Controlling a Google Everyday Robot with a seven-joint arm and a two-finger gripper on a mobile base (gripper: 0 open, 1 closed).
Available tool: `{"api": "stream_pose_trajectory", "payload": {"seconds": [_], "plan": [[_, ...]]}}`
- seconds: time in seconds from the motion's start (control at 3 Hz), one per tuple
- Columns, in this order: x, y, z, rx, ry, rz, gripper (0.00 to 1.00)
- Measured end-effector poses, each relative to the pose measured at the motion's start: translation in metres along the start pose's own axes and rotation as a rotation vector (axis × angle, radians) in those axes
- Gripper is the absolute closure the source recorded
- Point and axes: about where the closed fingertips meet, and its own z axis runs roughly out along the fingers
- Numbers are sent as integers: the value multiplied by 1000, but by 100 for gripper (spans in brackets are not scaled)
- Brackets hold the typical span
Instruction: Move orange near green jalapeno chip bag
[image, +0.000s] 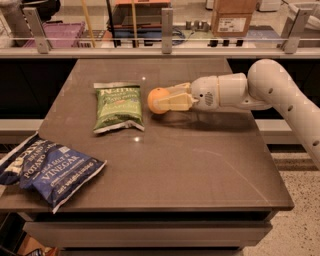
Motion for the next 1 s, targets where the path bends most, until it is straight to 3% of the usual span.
{"api": "stream_pose_trajectory", "payload": {"seconds": [0.67,1.0], "plan": [[0,2,5,-10,2,-1,13],[0,3,8,-15,4,-2,0]]}}
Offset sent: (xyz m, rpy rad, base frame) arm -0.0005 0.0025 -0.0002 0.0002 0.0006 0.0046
